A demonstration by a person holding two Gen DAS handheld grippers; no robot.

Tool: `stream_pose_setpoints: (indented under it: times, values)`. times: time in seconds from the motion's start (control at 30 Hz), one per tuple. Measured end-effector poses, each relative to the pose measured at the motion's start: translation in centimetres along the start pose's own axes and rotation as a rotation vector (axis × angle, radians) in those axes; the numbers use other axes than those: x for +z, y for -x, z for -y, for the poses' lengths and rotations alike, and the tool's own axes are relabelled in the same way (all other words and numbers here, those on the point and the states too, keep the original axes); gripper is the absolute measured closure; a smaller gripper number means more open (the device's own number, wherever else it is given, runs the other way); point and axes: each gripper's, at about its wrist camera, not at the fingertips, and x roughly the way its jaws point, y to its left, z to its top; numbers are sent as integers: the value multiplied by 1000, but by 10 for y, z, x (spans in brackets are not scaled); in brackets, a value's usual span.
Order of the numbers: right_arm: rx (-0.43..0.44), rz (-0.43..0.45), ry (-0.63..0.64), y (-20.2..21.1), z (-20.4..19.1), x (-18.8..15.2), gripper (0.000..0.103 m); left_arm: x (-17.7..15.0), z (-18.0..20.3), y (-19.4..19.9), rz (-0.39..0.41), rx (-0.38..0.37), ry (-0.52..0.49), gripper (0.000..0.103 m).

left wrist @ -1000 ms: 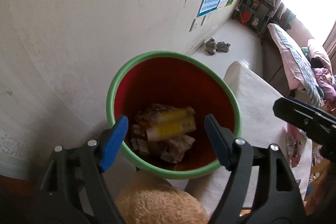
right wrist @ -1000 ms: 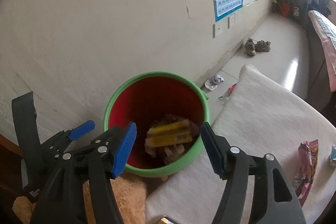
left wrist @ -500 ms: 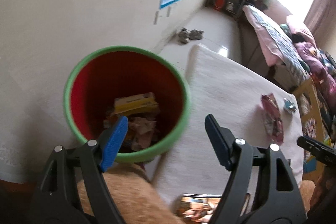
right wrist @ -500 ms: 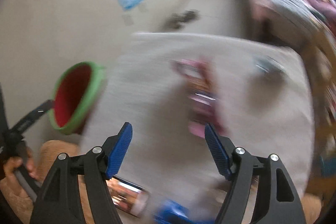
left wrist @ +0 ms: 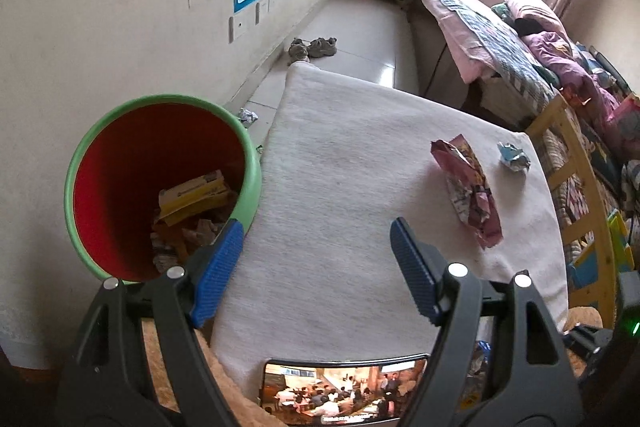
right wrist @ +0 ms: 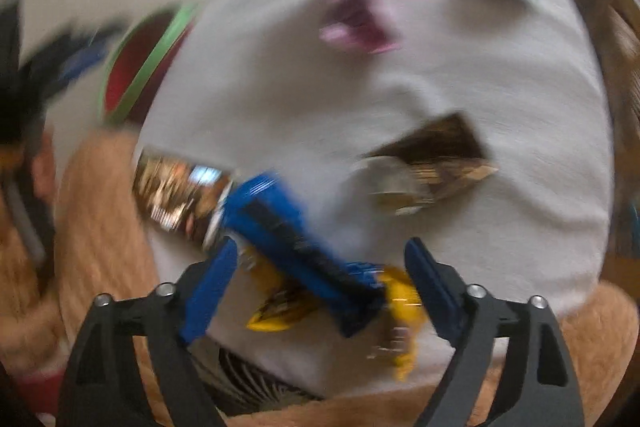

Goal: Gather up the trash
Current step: 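Return to the table and grasp the blue snack wrapper with the right gripper, then grasp the pink snack bag with the left gripper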

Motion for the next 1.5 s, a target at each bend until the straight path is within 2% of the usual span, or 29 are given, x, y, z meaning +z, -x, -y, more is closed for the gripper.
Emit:
stream_pose_setpoints:
  times: [0.07,0.13,0.2,0.23,0.27,0.3,0.4,0.53,0.7,0.83,0.9,0.93,0.97,1.0,1.07,1.13,1.17,1.2,1.23,1.37,1.5]
  values:
    - [-19,-37,63,-11,-11,-3,20,0,2,2,2,5,-8,31]
    - [-54,-57,97,-18,-14,-6,30,-1,3,4,2,8,-9,31]
    - [-67,-54,73,-18,-7,-5,65,0,3,4,4,8,-11,31]
    - [-47,-32,36,-12,1,-5,68,0,4,4,3,7,-13,31]
    - [-30,-1,0,-5,9,-5,79,0,6,3,2,6,-20,31]
    - [-27,35,-32,3,18,-5,83,0,8,3,1,6,-25,31]
    - [-40,118,-95,22,37,-6,85,2,20,-1,-12,-5,-43,31]
    - [-50,164,-172,30,58,-7,85,7,45,-11,-31,-46,-80,31]
    - [-37,206,-210,27,70,-6,85,20,94,-34,-58,-135,-136,31]
    - [-13,252,-249,28,76,-2,85,35,127,-65,-95,-171,-96,31]
    - [-4,268,-264,31,80,-3,83,42,140,-87,-121,-162,-59,31]
    - [-3,275,-269,35,83,-6,80,44,145,-97,-134,-149,-51,31]
    - [-4,286,-277,36,85,-7,73,47,151,-108,-153,-124,-50,31]
    - [3,293,-287,37,87,-8,58,48,158,-119,-170,-95,-63,31]
    - [29,303,-301,37,89,-9,40,47,174,-137,-207,-62,-124,31]
    - [36,317,-317,41,93,-10,38,41,182,-150,-256,-74,-169,31]
    - [42,323,-326,43,94,-10,38,38,182,-154,-283,-95,-174,40]
    - [47,329,-336,44,96,-10,38,34,180,-158,-318,-118,-169,57]
    - [48,333,-342,46,97,-10,38,30,178,-160,-338,-134,-157,64]
    - [28,341,-350,50,101,-8,38,19,161,-140,-322,-193,-135,74]
    - [20,313,-362,44,103,-4,38,14,148,-113,-266,-186,-182,75]
